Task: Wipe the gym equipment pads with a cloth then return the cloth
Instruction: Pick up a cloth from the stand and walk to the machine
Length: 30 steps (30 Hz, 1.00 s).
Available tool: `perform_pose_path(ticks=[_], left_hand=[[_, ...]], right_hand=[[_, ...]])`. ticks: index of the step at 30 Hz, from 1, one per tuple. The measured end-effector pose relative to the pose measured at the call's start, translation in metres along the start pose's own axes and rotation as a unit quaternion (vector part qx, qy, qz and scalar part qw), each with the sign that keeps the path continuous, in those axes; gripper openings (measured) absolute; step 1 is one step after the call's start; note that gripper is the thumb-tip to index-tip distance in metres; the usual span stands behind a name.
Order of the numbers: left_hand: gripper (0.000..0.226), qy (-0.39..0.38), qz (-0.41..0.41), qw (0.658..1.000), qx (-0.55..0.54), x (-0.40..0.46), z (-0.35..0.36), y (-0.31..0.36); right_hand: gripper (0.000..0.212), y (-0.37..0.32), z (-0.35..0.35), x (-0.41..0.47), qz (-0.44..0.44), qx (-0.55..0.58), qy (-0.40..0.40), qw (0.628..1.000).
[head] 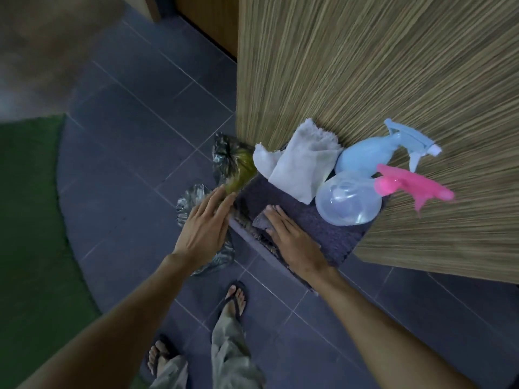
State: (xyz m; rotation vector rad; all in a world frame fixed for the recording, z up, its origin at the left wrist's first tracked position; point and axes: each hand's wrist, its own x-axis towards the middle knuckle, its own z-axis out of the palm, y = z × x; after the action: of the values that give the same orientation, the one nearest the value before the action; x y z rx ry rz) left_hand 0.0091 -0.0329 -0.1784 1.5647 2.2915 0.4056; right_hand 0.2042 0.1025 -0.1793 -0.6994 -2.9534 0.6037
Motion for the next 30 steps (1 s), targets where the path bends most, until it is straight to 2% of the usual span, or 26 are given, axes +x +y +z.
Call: perform_pose_path(ticks=[1,4,7,11,15,18,23,30], left_hand=[[0.049,-0.01,-0.032,0.999,-0.008,-0.024,-0.006,-0.002],[0.047,-0.029,-0.122,0.991,-0.048,-0.1,-0.025,-0.006],[0.042,-0.07,-0.225,0.968,-0.083,-0.18,-0.044,-0.006],[0.044,-0.096,-0.344,0.928,-0.105,-0.294,-0.063,-0.016],[0.043,-0.061,-0.451,0.879,-0.139,-0.408,-0.079,-0.037],[0.042,0.002,-0.528,0.829,-0.186,-0.499,-0.087,-0.049],[0.039,0.103,-0.643,0.724,-0.225,-0.652,-0.089,-0.072],[0.037,0.207,-0.733,0.584,-0.279,-0.797,-0.089,-0.11]], right_hand=[[0.045,-0.015,-0.008,0.001,0.006,0.012,-0.016,1.0],[0.043,-0.07,-0.022,0.003,0.045,0.072,-0.15,0.985],[0.04,-0.135,-0.013,-0.002,0.054,0.104,-0.222,0.968],[0.036,-0.247,0.007,-0.021,-0.028,0.081,-0.304,0.949],[0.032,-0.365,0.033,-0.048,-0.144,0.049,-0.343,0.927],[0.031,-0.453,0.065,-0.078,-0.219,0.038,-0.37,0.902],[0.029,-0.605,0.115,-0.132,-0.319,0.008,-0.433,0.843],[0.032,-0.78,0.18,-0.191,-0.434,-0.035,-0.481,0.761]])
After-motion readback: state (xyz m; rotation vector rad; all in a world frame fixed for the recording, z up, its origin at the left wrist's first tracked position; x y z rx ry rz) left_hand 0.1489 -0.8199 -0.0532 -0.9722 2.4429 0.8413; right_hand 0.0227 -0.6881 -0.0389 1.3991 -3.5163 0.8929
